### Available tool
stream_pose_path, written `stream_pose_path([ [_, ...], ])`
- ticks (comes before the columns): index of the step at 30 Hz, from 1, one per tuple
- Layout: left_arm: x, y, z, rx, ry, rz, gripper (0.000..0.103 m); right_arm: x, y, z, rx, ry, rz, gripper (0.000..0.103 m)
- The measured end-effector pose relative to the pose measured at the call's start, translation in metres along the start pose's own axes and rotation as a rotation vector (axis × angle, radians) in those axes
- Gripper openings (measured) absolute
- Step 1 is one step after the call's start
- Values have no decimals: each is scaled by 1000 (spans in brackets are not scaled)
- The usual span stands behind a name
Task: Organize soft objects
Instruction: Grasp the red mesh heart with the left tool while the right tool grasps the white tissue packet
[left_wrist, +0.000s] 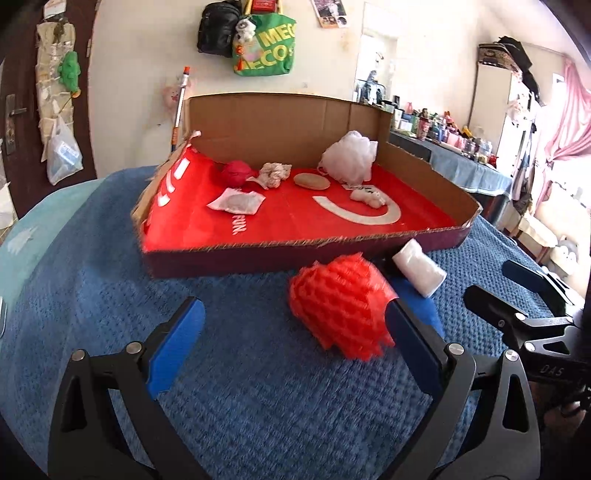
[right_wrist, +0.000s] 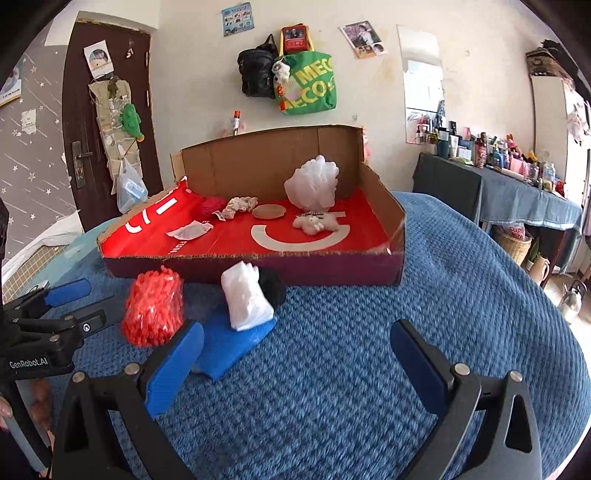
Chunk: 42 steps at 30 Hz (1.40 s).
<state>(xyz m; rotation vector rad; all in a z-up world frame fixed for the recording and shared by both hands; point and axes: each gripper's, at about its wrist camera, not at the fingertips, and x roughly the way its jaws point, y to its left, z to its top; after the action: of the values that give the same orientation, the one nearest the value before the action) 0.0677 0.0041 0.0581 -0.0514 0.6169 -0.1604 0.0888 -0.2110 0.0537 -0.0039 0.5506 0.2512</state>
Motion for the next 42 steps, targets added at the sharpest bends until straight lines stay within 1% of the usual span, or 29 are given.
stream_pose_path([
  [5, 11, -8, 13, 29, 31, -28, 100, 9, -3, 14, -36, 35, 36, 103],
  [8, 23, -10, 18, 31, 73, -38, 100, 16, -11, 22, -27, 63, 57, 103],
  [14, 41, -16, 20, 31, 135, -53, 100, 22, -23, 26, -10, 82, 73, 103],
  [19, 50, -17, 16, 48, 168, -32, 100, 32, -24, 27, -2, 122, 116, 103],
  [22, 53, -13, 14, 55, 184, -12, 100, 38, -17, 29, -39, 147, 140, 103],
  [24, 52, -10, 14, 57, 184, -18, 100, 42, -10, 30, -78, 154, 152, 103],
  [27, 51, -5, 14, 62, 182, -22, 99, 45, 0, 32, -140, 160, 155, 95],
  [28, 51, -4, 13, 59, 181, -31, 99, 47, 4, 32, -162, 165, 156, 91],
  [30, 50, -4, 13, 53, 181, -56, 92, 49, 11, 31, -202, 174, 160, 85],
  [32, 51, -6, 12, 52, 192, -122, 72, 54, 18, 29, -240, 189, 160, 69],
  [33, 52, -8, 12, 54, 200, -146, 67, 55, 20, 28, -251, 195, 161, 65],
  [34, 53, -10, 11, 58, 205, -162, 65, 57, 23, 26, -263, 206, 163, 55],
  [35, 52, -12, 11, 64, 197, -159, 64, 59, 25, 25, -273, 217, 167, 43],
  [37, 49, -12, 12, 64, 189, -179, 59, 60, 27, 23, -286, 225, 165, 34],
  [38, 47, -13, 13, 61, 188, -189, 59, 59, 26, 24, -281, 220, 167, 25],
  [42, 38, -13, 16, 64, 168, -204, 59, 48, 19, 29, -243, 192, 186, 22],
])
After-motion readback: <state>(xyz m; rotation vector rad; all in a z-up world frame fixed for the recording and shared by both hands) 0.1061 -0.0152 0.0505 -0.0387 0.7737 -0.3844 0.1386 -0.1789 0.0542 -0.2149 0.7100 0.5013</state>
